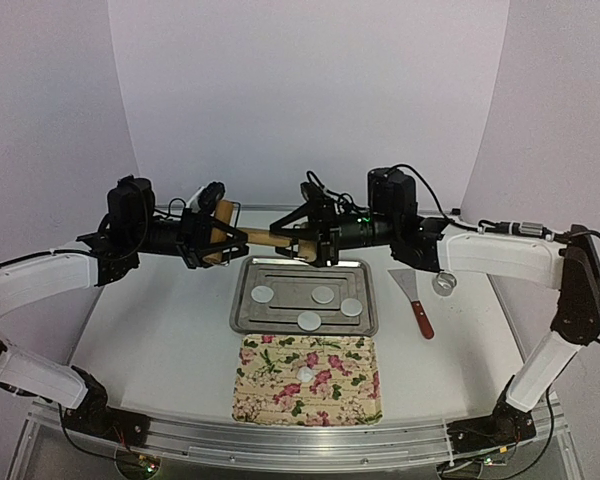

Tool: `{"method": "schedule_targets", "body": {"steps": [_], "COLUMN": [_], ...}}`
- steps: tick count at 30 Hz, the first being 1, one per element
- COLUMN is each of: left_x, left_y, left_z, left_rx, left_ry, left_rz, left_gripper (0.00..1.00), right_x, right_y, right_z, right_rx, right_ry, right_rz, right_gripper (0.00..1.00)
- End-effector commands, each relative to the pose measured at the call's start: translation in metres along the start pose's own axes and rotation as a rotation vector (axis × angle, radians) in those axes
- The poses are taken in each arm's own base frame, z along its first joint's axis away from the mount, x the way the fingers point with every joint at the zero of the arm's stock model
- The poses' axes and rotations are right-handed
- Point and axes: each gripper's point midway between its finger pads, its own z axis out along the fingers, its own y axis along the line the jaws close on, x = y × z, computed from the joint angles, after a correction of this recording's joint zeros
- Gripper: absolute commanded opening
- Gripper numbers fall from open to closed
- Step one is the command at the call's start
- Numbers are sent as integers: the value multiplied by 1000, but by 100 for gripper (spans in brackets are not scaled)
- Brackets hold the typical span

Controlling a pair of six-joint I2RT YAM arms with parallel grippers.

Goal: Roll out the dumpling wrappers from the dough

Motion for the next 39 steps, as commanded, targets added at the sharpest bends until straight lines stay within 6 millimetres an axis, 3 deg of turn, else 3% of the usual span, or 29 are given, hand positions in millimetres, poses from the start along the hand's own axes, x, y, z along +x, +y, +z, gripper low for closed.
{"method": "schedule_targets", "body": {"steps": [1, 4, 12, 13, 15, 16, 19, 22, 29, 31, 35, 39], "left_x": [-2, -2, -5, -7, -6, -8, -9, -1, 32, 34, 39, 53], "left_y": [-8, -3, 17, 21, 40, 49, 68, 90, 176, 186, 190, 204], "left_z": [1, 2, 4, 4, 2, 0, -12, -23, -60, -64, -59, -49], "left_rx": [36, 26, -48, -78, -183, -244, -390, -498, -851, -897, -872, -822], "left_ry": [16, 15, 7, 2, 5, -8, -29, -40, 39, 60, 70, 114], "left_rz": [65, 59, 21, 33, 7, 12, 32, 24, 26, 18, 3, 17], "left_gripper": [0, 0, 2, 12, 56, 69, 87, 90, 89, 86, 82, 79], "right_x": [-7, -7, -4, -2, 2, 5, 19, 40, 83, 97, 112, 109], "right_y": [16, 16, 17, 13, 0, -6, -31, -54, -99, -110, -106, -93], "right_z": [5, 5, -9, -13, -22, -27, -49, -70, -107, -123, -147, -166], "right_rx": [-55, -53, -22, 3, 85, 125, 282, 405, 604, 703, 791, 849], "right_ry": [-23, -24, -75, -88, -112, -116, -118, -78, 134, 206, 223, 171], "right_rz": [-46, -42, -30, -22, -10, -2, 30, 48, -26, -20, -3, -40], "right_gripper": [52, 44, 0, 0, 0, 0, 0, 0, 0, 0, 0, 0]}}
